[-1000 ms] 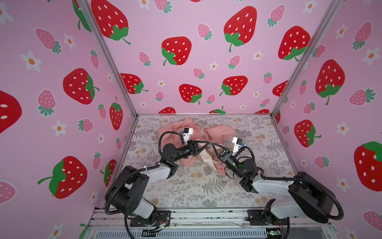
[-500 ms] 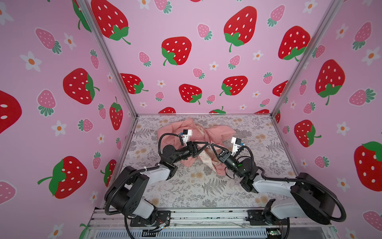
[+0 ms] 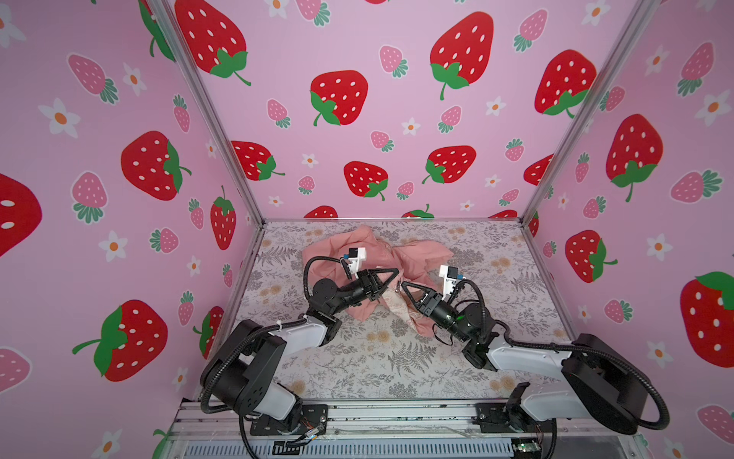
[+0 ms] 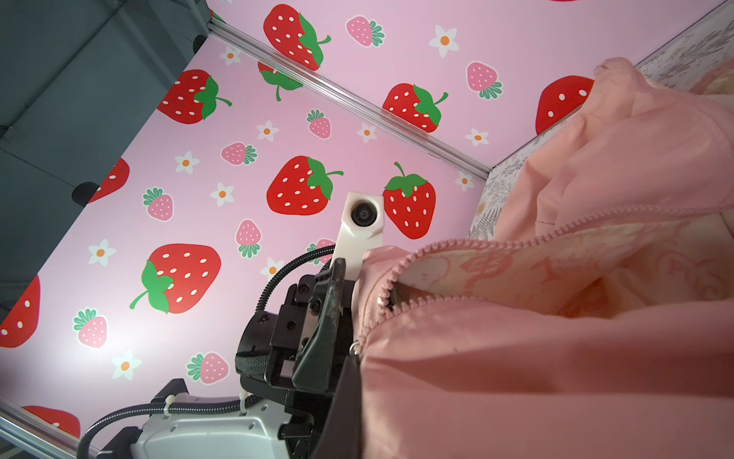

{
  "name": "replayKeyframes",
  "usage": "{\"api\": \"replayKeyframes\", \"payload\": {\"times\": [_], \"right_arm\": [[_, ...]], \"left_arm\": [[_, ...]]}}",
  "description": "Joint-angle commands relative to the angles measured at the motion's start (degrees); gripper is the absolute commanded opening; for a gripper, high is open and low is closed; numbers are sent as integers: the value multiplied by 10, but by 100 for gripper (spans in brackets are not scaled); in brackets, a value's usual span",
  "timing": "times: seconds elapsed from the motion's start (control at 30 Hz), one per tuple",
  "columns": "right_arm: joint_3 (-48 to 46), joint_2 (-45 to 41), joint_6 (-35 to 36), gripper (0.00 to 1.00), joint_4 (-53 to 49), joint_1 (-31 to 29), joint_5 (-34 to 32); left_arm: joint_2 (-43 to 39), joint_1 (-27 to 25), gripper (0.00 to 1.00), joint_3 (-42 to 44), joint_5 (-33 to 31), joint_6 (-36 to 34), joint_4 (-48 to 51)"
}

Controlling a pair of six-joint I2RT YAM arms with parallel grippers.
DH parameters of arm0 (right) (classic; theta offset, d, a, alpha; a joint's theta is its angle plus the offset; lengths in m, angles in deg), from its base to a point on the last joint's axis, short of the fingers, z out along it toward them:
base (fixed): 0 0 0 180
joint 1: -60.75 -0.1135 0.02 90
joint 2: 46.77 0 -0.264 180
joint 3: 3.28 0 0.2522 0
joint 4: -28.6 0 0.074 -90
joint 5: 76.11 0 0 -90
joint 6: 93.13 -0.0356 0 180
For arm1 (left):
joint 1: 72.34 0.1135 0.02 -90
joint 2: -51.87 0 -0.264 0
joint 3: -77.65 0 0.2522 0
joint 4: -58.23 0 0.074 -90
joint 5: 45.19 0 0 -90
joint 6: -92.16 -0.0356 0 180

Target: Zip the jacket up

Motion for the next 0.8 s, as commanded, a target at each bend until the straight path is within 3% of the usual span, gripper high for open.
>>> {"api": "replayKeyframes", "payload": {"times": [0.0, 0.43, 0.63, 0.67, 0.77], "right_arm": [[0, -21, -4, 0, 4, 4, 17], [-8, -53, 0, 0, -13, 25, 16], [-8, -52, 0, 0, -14, 25, 17], [-8, -52, 0, 0, -14, 25, 18], [-8, -53, 0, 0, -15, 26, 21]], "left_arm": [[-23, -7, 24, -7, -3, -16, -2], [-18, -27, 16, -12, 9, -27, 14], [-8, -29, 6, -14, 6, -15, -18], [-7, -30, 0, -15, 5, -14, -21], [-3, -29, 0, -19, 3, -9, -30]]}}
